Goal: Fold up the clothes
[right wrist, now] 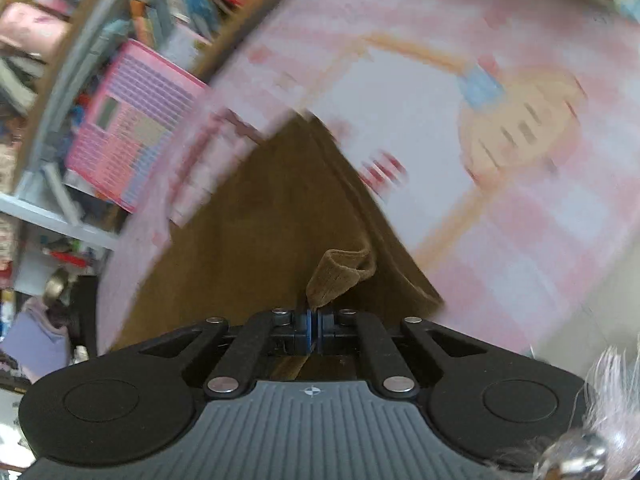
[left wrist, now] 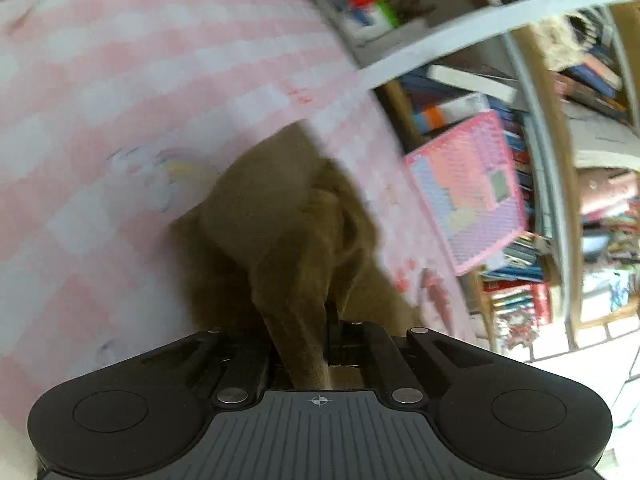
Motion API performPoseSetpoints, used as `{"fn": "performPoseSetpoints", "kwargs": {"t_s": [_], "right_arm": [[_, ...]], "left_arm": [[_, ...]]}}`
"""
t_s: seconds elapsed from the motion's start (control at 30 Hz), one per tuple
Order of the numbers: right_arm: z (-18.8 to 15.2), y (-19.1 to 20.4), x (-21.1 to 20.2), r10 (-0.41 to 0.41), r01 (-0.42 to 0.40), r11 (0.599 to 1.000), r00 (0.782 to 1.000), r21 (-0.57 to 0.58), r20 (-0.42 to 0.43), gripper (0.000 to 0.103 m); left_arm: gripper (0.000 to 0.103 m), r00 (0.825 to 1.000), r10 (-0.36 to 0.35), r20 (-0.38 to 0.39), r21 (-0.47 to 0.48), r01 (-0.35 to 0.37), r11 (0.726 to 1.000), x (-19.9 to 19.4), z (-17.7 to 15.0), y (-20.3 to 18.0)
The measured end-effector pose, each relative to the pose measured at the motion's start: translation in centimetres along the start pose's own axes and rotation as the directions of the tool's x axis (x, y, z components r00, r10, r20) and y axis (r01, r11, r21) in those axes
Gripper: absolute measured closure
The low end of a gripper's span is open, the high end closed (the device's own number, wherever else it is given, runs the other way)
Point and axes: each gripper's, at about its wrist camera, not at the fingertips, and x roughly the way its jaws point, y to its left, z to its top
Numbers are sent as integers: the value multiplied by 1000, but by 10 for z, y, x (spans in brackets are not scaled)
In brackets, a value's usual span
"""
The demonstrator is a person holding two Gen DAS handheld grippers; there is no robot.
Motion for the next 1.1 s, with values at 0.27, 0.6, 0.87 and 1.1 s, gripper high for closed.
{"fn": "performPoseSetpoints", "kwargs": {"t_s": [0.27, 0.6, 0.87, 1.1], "right_arm": [[19, 41, -66, 113, -78, 982, 972, -173, 205, 100], [-24, -26, 6, -150, 151, 985, 989, -88, 9, 99], [-23, -25, 6, -162, 161, 982, 987, -100, 3, 99], [-22, -21, 6, -173, 172, 980, 985, -100, -2, 100]], "left_arm": [[99, 981, -187, 56, 81, 182, 980, -36, -4, -34], [82, 1000, -4, -31, -64, 2, 998, 1, -16, 23], [95, 995, -38, 93, -4, 38, 999, -16, -18, 2], [95, 990, 110, 88, 96, -118, 988, -11, -19, -3]]}}
